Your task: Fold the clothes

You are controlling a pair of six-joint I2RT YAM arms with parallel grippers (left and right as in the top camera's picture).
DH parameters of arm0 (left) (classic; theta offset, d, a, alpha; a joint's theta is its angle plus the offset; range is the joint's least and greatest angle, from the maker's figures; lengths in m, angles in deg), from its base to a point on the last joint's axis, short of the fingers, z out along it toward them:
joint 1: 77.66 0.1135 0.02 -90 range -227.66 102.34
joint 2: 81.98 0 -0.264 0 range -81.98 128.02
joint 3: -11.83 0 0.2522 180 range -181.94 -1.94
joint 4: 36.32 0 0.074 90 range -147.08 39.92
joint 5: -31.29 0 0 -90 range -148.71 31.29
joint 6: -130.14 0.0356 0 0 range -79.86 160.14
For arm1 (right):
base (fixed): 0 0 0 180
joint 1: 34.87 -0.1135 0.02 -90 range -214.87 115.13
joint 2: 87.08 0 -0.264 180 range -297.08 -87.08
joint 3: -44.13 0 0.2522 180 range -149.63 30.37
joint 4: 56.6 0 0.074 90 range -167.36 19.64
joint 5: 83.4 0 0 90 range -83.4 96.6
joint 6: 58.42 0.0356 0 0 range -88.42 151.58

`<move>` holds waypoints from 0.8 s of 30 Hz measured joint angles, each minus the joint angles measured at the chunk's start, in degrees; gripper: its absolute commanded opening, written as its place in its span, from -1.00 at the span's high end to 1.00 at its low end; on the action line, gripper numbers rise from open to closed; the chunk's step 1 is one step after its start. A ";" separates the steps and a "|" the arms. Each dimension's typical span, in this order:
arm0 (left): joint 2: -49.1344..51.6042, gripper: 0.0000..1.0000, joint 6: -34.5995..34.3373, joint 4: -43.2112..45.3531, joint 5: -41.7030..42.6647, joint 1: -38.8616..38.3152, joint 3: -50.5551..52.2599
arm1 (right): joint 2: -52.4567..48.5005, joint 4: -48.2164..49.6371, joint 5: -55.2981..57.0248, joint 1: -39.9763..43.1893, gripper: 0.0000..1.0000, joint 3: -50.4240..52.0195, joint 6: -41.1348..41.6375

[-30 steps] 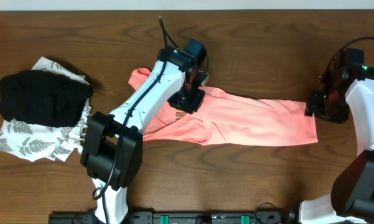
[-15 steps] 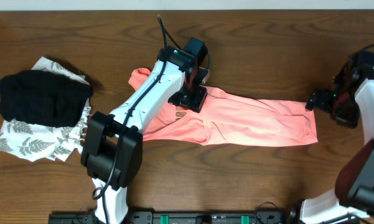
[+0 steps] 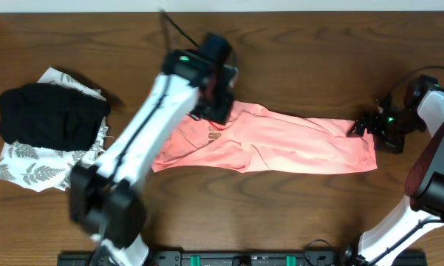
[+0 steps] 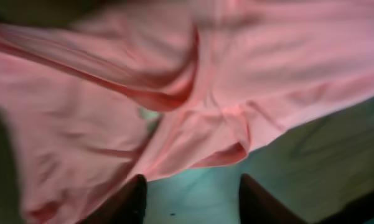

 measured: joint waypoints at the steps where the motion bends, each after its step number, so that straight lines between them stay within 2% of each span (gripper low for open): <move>1: -2.29 -0.11 -0.07 0.59 -0.20 0.98 -0.02 | 0.02 0.46 -0.07 -0.13 -0.79 0.07 -0.15; 4: -9.09 -0.15 -0.20 2.19 -0.61 4.59 -0.07 | 0.52 2.32 -0.15 -0.83 -0.73 1.03 -0.57; 6: -12.57 -0.15 -0.24 2.73 -0.87 6.78 -0.09 | 1.20 3.76 -0.07 -1.33 -0.53 2.16 -0.79; 11: -16.70 -0.16 -0.26 3.26 -0.83 9.55 -0.09 | 2.34 6.91 -0.92 -2.43 0.30 5.51 -1.36; 17: -16.63 -0.17 -0.26 3.30 -0.81 9.84 -0.09 | 2.29 6.84 -2.82 -2.38 0.97 7.06 -1.16; 24: -16.61 -0.18 -0.26 3.58 -0.83 9.84 -0.09 | 2.69 4.37 -2.75 -1.27 0.97 7.17 0.50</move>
